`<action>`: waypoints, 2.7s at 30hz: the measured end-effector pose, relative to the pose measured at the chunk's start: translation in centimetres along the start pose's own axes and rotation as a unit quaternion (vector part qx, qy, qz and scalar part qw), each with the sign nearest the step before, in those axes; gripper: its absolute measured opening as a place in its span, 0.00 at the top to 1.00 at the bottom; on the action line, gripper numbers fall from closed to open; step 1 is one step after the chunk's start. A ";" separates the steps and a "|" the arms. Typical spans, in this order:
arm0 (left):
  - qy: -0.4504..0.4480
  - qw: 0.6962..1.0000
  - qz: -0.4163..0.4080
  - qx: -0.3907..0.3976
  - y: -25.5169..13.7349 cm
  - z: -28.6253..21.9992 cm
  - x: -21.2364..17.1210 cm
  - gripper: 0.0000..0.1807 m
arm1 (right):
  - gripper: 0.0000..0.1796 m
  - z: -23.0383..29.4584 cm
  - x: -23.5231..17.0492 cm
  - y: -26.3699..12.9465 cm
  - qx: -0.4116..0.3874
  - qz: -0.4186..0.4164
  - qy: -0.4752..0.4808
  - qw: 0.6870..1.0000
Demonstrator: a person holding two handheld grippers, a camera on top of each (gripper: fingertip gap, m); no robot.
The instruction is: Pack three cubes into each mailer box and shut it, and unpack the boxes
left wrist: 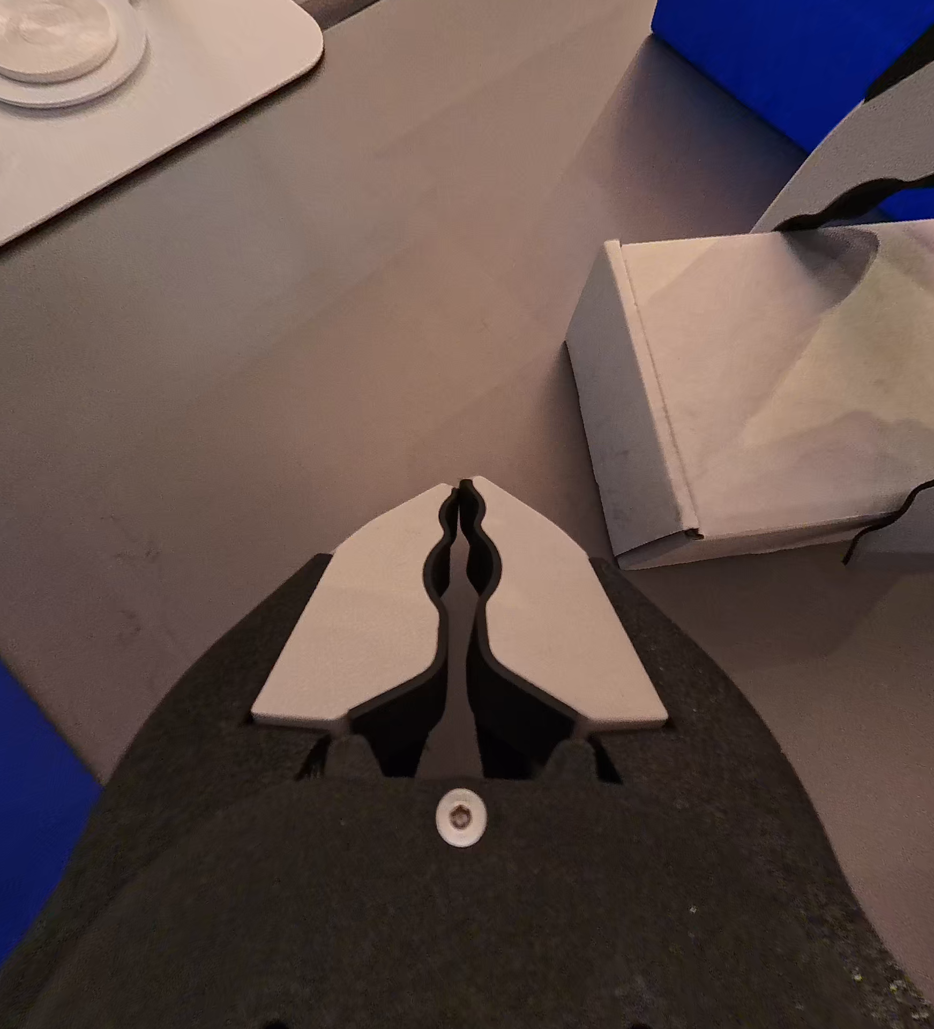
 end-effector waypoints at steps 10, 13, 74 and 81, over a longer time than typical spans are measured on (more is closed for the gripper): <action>0.012 1.000 0.010 0.003 0.1 -0.1 -0.1 1.00 | 0.29 0.4 -0.1 -0.2 -0.001 0.018 0.000 1.000; 0.008 1.000 0.010 0.004 0.1 0.0 -0.1 1.00 | 0.29 0.3 -0.1 -0.6 -0.004 0.013 0.000 1.000; 0.147 0.988 0.034 -0.023 2.7 -6.2 -0.1 1.00 | 0.29 -23.3 -13.3 1.1 -0.077 0.019 -0.305 0.949; 0.117 0.985 -0.103 -0.070 -0.5 -7.0 2.2 0.99 | 0.29 -20.1 -11.6 -9.0 -0.155 -0.117 -0.264 0.945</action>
Point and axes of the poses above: each gripper's, where its closed fingertips meet, y out along the fingers, x out of its top, z = x × y across the jaws, the point moved 9 cm from there along -y, back along the fingers, and after that the axes turned 5 degrees about -x, right-handed, at the moved point
